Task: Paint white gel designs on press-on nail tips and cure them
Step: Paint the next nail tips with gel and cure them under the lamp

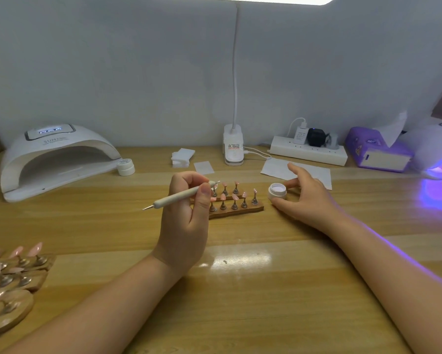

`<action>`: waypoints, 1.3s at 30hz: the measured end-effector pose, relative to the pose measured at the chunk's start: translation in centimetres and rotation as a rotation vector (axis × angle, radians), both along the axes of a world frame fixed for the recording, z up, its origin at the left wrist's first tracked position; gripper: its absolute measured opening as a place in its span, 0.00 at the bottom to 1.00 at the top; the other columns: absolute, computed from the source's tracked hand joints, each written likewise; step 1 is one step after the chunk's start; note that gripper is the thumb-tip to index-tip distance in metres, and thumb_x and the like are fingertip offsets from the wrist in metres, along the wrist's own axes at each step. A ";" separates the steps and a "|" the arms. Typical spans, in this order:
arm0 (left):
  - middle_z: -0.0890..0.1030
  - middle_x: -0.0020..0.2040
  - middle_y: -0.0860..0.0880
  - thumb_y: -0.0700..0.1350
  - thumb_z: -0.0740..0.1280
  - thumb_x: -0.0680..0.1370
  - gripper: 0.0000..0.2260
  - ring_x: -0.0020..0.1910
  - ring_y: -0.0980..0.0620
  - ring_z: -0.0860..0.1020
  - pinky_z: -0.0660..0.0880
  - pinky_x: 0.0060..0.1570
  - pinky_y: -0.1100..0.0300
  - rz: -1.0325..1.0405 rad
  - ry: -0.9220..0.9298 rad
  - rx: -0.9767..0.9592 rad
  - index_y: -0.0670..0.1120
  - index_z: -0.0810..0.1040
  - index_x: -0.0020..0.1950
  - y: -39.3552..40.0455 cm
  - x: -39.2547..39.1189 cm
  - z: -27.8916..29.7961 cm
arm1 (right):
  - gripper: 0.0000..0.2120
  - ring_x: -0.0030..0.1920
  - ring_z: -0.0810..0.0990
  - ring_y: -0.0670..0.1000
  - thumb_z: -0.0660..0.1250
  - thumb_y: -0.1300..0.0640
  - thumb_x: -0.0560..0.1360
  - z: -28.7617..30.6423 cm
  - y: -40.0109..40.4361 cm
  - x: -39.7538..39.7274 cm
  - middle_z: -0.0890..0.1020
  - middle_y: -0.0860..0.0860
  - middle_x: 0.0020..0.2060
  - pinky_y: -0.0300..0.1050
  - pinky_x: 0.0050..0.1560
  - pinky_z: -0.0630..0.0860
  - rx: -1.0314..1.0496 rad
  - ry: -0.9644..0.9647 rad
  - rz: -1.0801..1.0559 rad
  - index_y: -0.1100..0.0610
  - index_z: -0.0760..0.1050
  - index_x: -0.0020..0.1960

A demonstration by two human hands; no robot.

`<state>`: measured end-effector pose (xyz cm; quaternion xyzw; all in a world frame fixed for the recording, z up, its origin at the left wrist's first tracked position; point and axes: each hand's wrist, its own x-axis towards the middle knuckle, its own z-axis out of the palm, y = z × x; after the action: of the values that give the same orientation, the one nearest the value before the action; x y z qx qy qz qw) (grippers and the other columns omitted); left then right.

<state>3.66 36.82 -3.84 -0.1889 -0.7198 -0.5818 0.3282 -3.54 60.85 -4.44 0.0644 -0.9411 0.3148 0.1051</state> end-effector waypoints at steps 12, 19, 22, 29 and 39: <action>0.76 0.41 0.53 0.45 0.59 0.79 0.03 0.41 0.53 0.77 0.75 0.40 0.64 -0.004 -0.027 0.010 0.52 0.70 0.50 0.0 0.0 0.3 | 0.34 0.52 0.78 0.47 0.76 0.56 0.69 1.2 -1.7 0.9 0.77 0.44 0.49 0.44 0.53 0.76 -0.188 0.282 0.021 0.50 0.65 0.69; 0.78 0.38 0.51 0.47 0.60 0.79 0.02 0.38 0.56 0.78 0.75 0.37 0.65 -0.030 -0.044 -0.034 0.51 0.72 0.49 -0.4 -0.1 2.4 | 0.32 0.48 0.78 0.45 0.76 0.61 0.67 3.2 -5.4 2.9 0.78 0.47 0.49 0.36 0.50 0.76 -0.196 0.421 0.201 0.53 0.66 0.67; 0.80 0.39 0.55 0.47 0.61 0.78 0.03 0.39 0.58 0.79 0.74 0.39 0.69 -0.012 -0.046 0.004 0.52 0.74 0.47 -0.7 -0.1 3.3 | 0.33 0.50 0.78 0.48 0.76 0.61 0.67 3.5 -6.6 3.7 0.78 0.50 0.50 0.39 0.52 0.76 -0.145 0.435 0.266 0.56 0.66 0.68; 0.79 0.34 0.53 0.47 0.63 0.76 0.04 0.35 0.56 0.78 0.75 0.35 0.65 -0.005 -0.072 -0.018 0.49 0.76 0.44 -0.5 0.0 3.5 | 0.32 0.49 0.79 0.48 0.77 0.61 0.67 3.8 -7.6 4.7 0.80 0.51 0.50 0.46 0.51 0.79 -0.109 0.475 0.330 0.58 0.68 0.67; 0.80 0.38 0.52 0.47 0.63 0.77 0.04 0.36 0.53 0.78 0.76 0.34 0.65 -0.017 -0.145 -0.054 0.51 0.75 0.43 -0.6 -0.1 3.5 | 0.29 0.47 0.80 0.49 0.77 0.61 0.66 4.0 -7.8 5.2 0.82 0.52 0.49 0.47 0.50 0.79 -0.084 0.505 0.356 0.60 0.71 0.65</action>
<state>3.55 36.19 -0.33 -0.1612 -0.7556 -0.5771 0.2647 1.62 53.05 -0.40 0.2999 -0.8453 0.3410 0.2816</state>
